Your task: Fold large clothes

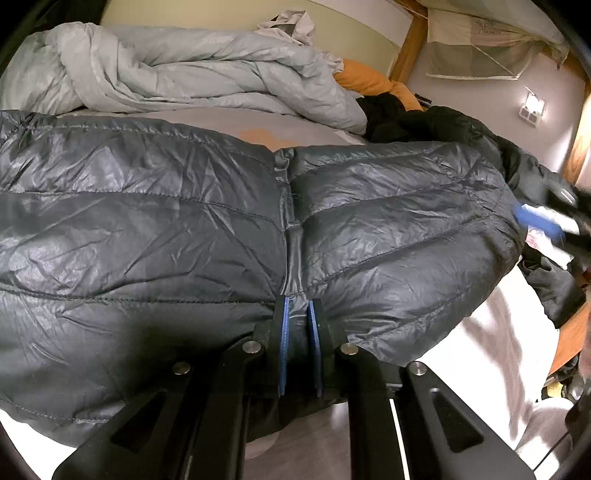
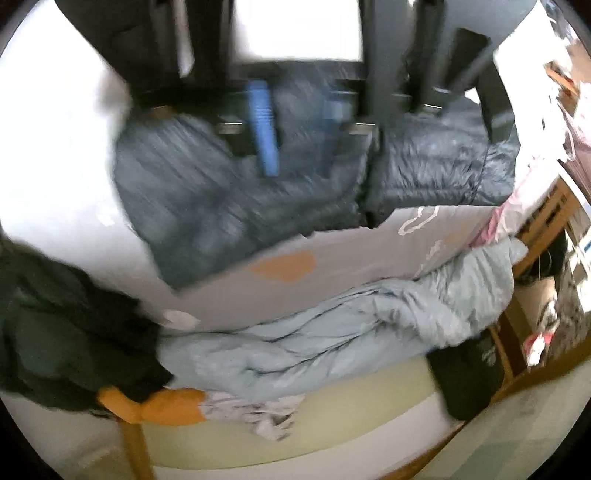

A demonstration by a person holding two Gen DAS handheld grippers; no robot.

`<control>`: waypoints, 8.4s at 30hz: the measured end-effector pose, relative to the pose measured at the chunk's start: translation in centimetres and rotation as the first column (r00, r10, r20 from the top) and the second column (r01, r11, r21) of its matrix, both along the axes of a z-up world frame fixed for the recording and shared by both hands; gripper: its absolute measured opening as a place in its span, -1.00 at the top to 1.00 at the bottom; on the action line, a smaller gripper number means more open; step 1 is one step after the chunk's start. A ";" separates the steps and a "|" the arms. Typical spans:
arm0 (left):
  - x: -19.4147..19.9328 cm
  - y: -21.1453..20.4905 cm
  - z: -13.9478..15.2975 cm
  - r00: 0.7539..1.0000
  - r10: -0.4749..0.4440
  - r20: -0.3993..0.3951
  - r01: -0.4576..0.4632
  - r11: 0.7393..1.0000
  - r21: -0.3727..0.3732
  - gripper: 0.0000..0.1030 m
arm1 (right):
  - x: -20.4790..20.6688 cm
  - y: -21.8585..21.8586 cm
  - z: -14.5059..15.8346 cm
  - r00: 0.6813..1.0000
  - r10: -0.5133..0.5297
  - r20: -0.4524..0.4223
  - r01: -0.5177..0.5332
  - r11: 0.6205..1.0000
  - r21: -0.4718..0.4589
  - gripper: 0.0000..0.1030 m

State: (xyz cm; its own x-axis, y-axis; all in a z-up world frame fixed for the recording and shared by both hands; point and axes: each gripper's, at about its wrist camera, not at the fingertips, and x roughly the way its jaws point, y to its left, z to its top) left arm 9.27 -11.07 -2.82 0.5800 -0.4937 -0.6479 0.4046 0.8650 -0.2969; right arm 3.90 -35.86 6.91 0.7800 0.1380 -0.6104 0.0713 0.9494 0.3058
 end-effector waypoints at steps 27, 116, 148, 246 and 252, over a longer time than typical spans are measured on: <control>-2.5 2.4 3.3 0.994 0.016 0.109 -0.023 0.998 0.062 0.50 | 2.3 -2.7 -4.4 0.990 -0.143 0.005 0.142 0.985 0.095 0.43; 1.9 23.9 7.0 0.949 0.311 0.048 -0.309 0.950 -0.050 0.71 | -1.7 25.5 2.2 0.958 0.216 0.190 -0.193 0.972 -0.132 -0.59; 1.8 23.5 7.0 0.950 0.308 0.049 -0.306 0.951 -0.041 0.71 | 6.7 11.5 4.1 0.978 -0.121 0.167 0.130 0.991 -0.041 -0.74; -3.1 15.9 9.6 0.993 0.036 0.109 -0.021 0.991 -0.135 0.20 | -3.7 14.0 3.1 0.982 0.128 0.142 -0.093 0.969 -0.229 0.02; -2.0 12.1 12.2 0.987 0.027 0.159 -0.006 0.991 -0.133 0.20 | -3.9 10.6 5.0 0.979 0.099 0.180 -0.056 0.971 -0.233 0.02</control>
State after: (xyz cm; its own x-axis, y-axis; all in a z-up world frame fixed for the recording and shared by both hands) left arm 7.23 1.05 9.39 0.6800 -0.5579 -0.4757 0.4422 0.8296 -0.3409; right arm -0.04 -25.23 11.95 0.8766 0.0786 -0.4748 -0.0436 0.9955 0.0842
